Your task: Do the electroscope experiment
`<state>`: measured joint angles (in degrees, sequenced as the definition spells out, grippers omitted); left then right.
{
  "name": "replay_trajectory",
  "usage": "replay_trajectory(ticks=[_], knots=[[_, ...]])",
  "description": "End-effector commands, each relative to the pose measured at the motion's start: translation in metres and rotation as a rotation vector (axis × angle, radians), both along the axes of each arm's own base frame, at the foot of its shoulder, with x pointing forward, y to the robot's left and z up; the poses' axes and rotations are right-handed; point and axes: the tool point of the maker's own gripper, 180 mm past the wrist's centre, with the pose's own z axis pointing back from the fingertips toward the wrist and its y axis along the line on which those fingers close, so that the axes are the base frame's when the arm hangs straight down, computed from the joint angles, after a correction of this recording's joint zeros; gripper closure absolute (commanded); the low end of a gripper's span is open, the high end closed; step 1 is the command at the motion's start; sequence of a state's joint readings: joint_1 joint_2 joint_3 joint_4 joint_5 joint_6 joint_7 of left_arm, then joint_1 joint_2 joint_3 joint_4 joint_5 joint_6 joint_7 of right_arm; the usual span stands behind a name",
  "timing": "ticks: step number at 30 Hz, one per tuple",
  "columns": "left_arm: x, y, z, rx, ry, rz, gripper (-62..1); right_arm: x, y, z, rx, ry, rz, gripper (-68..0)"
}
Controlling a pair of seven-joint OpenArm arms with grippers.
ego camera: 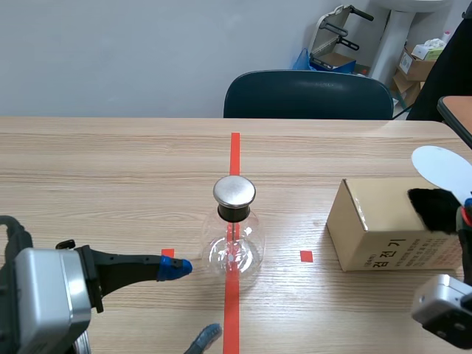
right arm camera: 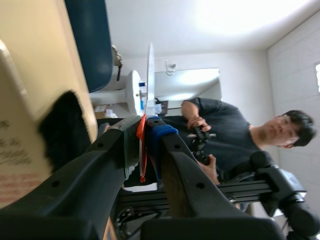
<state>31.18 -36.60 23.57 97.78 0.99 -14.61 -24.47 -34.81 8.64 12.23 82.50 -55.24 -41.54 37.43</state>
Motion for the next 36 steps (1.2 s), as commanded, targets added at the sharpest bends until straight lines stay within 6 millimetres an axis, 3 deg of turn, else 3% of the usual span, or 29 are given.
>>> replay_trajectory(ticks=[1,9,16,36], knots=[[-0.001,0.000,0.008,-0.029,-0.007,0.011,-37.7,0.001,-0.007,0.013,-0.019,-0.076,-0.021,-1.1],[-0.003,0.004,0.020,-0.039,-0.018,0.033,-37.7,-0.003,-0.027,0.005,-0.042,-0.086,-0.070,-1.0],[0.003,0.005,0.013,0.026,-0.037,0.058,-37.7,0.004,-0.041,-0.014,-0.069,-0.044,-0.110,-1.0],[0.006,0.006,0.016,0.012,-0.044,0.072,-37.7,-0.002,-0.053,-0.058,-0.141,0.107,-0.178,-1.0]])
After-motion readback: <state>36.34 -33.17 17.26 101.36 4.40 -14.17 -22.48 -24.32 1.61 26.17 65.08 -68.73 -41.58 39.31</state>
